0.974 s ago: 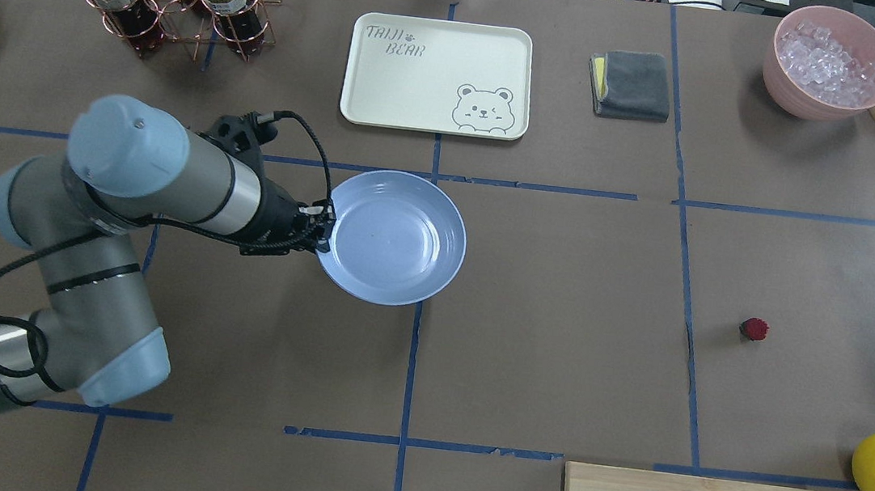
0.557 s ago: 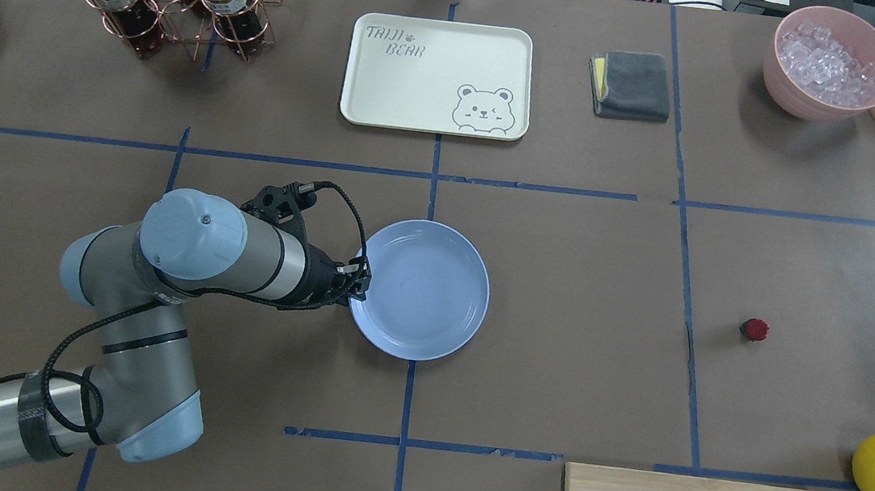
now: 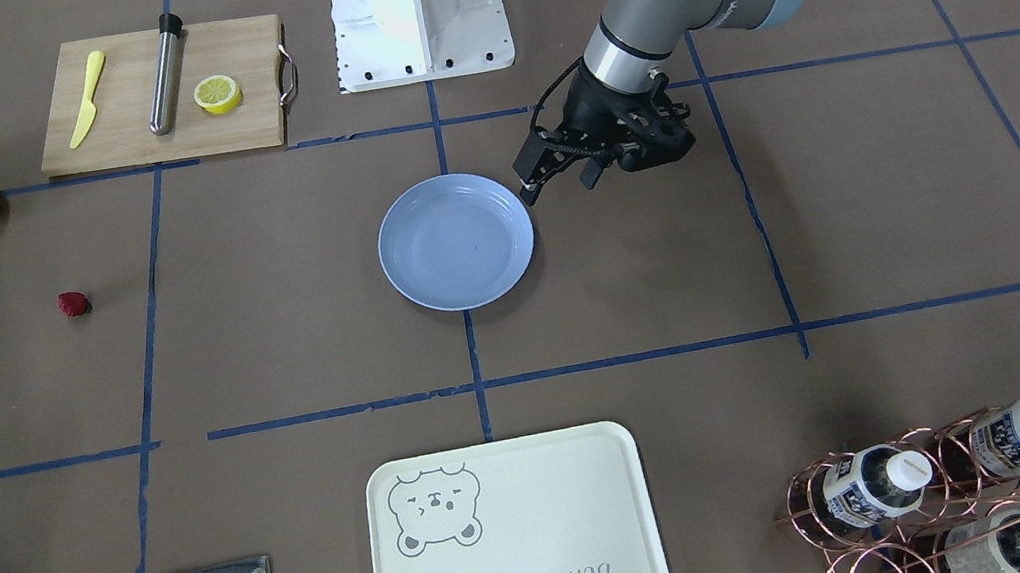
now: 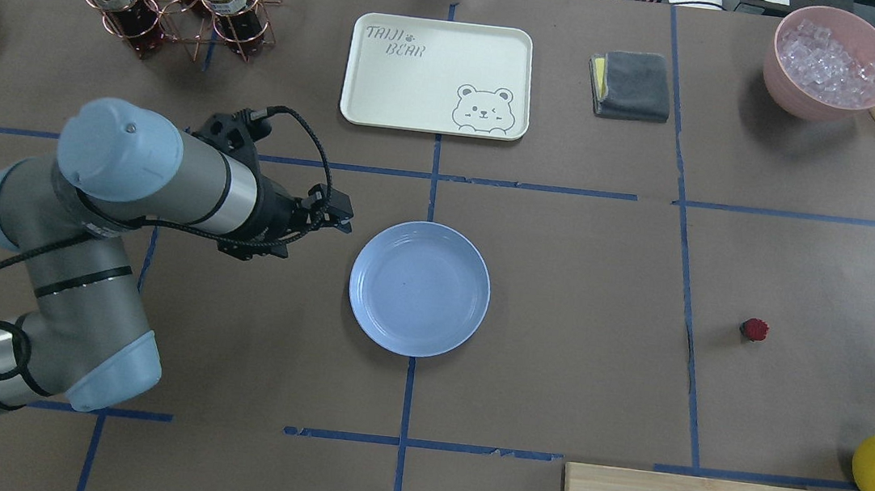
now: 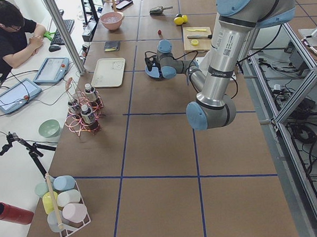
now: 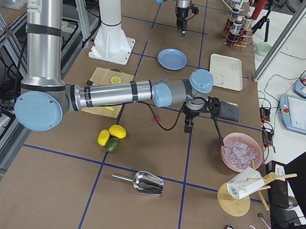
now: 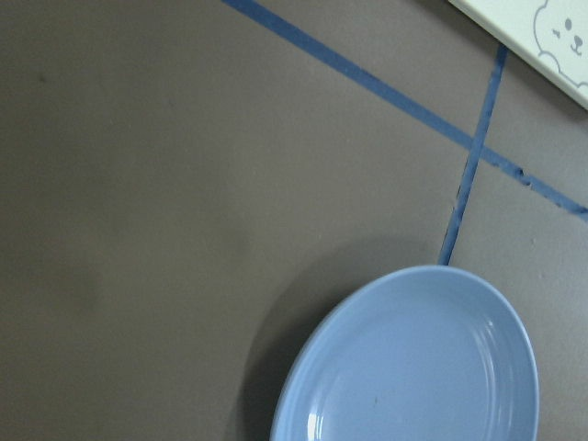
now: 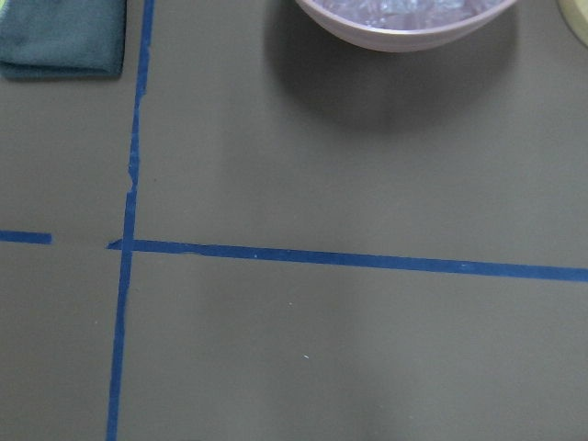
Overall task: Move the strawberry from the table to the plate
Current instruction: 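Release the plate and lift the left gripper while the right gripper reaches out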
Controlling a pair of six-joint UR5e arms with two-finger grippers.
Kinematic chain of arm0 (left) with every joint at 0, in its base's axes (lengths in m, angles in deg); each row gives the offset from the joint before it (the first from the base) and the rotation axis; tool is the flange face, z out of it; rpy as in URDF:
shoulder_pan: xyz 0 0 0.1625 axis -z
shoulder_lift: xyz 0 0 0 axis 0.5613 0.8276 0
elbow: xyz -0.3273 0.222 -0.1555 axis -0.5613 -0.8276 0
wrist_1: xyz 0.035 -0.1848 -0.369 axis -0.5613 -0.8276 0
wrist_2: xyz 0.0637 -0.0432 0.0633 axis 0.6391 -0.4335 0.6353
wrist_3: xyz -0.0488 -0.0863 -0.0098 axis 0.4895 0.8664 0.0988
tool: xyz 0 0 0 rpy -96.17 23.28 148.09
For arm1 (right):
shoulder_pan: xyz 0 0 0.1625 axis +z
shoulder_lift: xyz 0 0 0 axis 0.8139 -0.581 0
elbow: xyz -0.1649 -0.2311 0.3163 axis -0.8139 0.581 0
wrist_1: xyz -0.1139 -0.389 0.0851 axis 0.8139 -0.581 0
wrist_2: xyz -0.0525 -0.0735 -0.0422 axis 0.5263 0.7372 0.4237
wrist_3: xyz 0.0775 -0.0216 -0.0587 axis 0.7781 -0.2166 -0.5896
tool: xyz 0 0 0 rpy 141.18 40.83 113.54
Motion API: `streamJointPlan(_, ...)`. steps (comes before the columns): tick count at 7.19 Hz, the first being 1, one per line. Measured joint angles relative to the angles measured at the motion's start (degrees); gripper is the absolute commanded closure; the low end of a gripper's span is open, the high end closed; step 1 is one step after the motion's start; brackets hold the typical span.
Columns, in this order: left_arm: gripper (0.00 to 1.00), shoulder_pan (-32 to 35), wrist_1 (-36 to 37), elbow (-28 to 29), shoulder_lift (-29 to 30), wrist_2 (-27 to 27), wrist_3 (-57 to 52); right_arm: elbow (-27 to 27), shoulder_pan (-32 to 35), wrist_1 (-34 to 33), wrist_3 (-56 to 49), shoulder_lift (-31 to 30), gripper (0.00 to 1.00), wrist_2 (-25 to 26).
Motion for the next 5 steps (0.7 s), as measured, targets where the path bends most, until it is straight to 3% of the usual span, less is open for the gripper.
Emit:
streamJointPlan(2, 0.00, 5.6, 11.3, -4.7, 0.1, -0.8, -9.8, -0.1, -11.4, 13.8, 16.6, -1.8, 0.00, 7.9)
streamJointPlan(5, 0.00, 14.7, 18.4, -6.8, -0.3, -2.2, -22.4, -0.1, -20.3, 21.9, 24.1, -6.1, 0.00, 13.0)
